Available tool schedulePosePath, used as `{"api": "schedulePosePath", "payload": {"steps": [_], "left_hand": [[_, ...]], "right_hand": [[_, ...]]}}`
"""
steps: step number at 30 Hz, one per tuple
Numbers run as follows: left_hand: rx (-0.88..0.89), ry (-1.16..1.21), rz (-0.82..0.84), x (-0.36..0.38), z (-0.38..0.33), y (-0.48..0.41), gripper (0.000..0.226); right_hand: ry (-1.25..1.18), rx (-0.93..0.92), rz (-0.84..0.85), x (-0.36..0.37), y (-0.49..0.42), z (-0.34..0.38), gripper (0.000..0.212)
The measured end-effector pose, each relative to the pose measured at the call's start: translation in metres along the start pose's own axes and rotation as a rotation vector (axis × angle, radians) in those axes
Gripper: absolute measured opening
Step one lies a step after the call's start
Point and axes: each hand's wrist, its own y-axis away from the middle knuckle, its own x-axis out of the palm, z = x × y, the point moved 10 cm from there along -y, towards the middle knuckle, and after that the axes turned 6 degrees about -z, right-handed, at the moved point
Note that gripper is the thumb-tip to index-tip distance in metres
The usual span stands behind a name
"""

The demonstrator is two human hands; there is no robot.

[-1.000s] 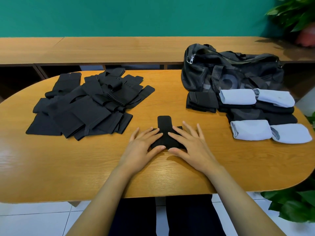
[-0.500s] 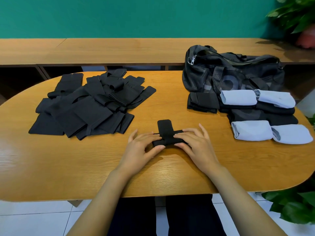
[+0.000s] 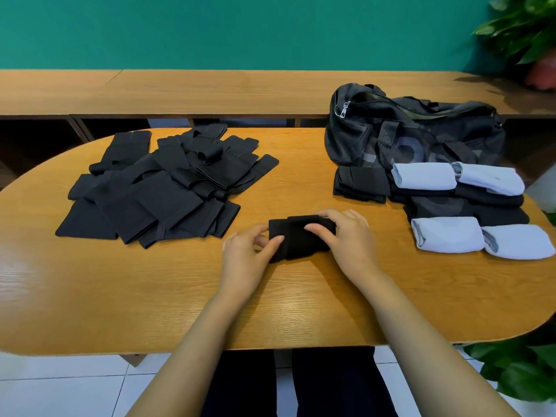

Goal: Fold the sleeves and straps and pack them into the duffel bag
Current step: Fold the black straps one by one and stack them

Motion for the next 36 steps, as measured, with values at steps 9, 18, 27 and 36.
{"api": "schedulePosePath", "payload": {"steps": [9, 18, 27, 36], "left_hand": [[0.130, -0.270, 0.127, 0.007, -0.005, -0.002, 0.069], [0.296, -0.536, 0.229, 0.025, -0.013, -0.004, 0.050], [0.155, -0.429, 0.076, 0.014, 0.004, -0.008, 0.077], [0.081, -0.280, 0.022, 0.009, 0.014, -0.009, 0.080]], "right_hand": [[0.161, -0.014, 0.113, 0.017, 0.008, -0.010, 0.050], [0.187, -0.112, 0.229, 0.026, 0.043, 0.019, 0.058], [0.422, -0.287, 0.296, 0.047, 0.034, 0.036, 0.101], [0.674, -0.015, 0.139, -0.006, -0.056, -0.053, 0.069]]}}
